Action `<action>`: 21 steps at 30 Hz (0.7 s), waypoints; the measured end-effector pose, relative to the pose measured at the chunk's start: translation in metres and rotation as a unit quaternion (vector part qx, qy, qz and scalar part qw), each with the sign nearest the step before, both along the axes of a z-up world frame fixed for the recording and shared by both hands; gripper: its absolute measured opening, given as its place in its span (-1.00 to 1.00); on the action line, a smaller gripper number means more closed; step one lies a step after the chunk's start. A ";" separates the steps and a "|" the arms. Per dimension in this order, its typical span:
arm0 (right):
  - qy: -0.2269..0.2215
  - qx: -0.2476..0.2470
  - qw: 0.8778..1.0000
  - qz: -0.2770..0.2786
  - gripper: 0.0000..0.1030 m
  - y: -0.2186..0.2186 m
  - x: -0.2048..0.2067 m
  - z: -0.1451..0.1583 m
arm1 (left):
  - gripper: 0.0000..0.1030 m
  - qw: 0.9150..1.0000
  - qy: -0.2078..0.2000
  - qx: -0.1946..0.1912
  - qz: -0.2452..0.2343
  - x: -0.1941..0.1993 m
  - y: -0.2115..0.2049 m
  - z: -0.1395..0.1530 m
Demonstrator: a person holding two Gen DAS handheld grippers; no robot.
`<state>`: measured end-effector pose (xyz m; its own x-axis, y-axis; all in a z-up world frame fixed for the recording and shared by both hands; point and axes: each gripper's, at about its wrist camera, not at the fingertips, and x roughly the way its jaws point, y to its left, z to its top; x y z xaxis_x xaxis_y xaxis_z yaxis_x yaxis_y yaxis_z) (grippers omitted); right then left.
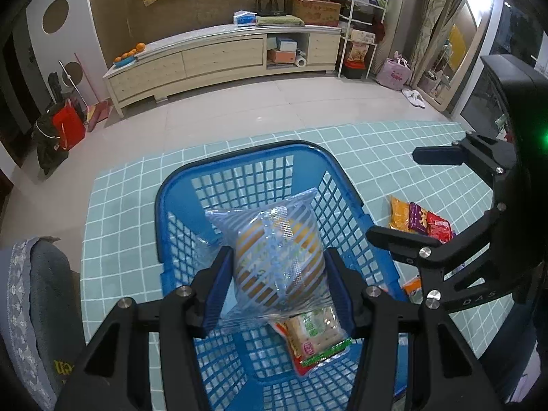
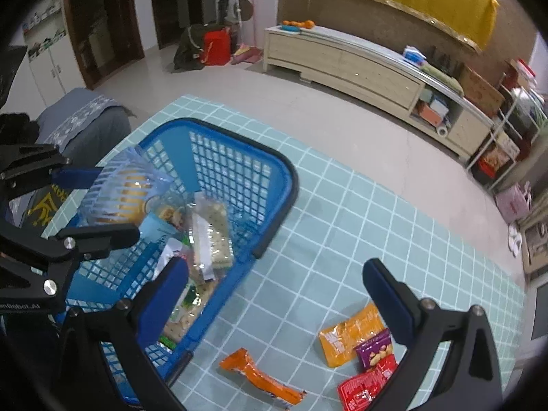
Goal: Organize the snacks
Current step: 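Open the right gripper to drop the cracker pack while left releases the striped bag into the basket, then move both grippers back toward the orange, red and purple snack pile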
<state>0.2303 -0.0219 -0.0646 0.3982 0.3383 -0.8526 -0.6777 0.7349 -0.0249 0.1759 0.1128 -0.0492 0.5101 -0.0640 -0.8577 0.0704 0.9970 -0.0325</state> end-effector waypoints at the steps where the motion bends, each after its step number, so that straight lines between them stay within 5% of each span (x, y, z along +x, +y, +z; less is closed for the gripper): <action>1: 0.002 0.002 1.000 -0.007 0.99 -0.002 0.003 -0.001 | -0.01 1.000 0.002 0.001 -0.002 0.004 -0.001 -0.002; 10: 0.019 0.030 0.997 -0.065 0.99 -0.032 0.022 -0.005 | 0.02 1.000 0.006 -0.007 -0.013 0.037 -0.011 -0.010; 12: 0.011 0.035 0.996 -0.075 0.99 -0.038 0.026 -0.002 | 0.47 1.000 0.004 -0.004 -0.021 0.042 -0.014 -0.010; 21: 0.023 0.058 0.993 -0.096 0.99 -0.055 0.025 0.005 | 0.51 1.000 -0.006 0.001 -0.016 0.031 -0.020 -0.004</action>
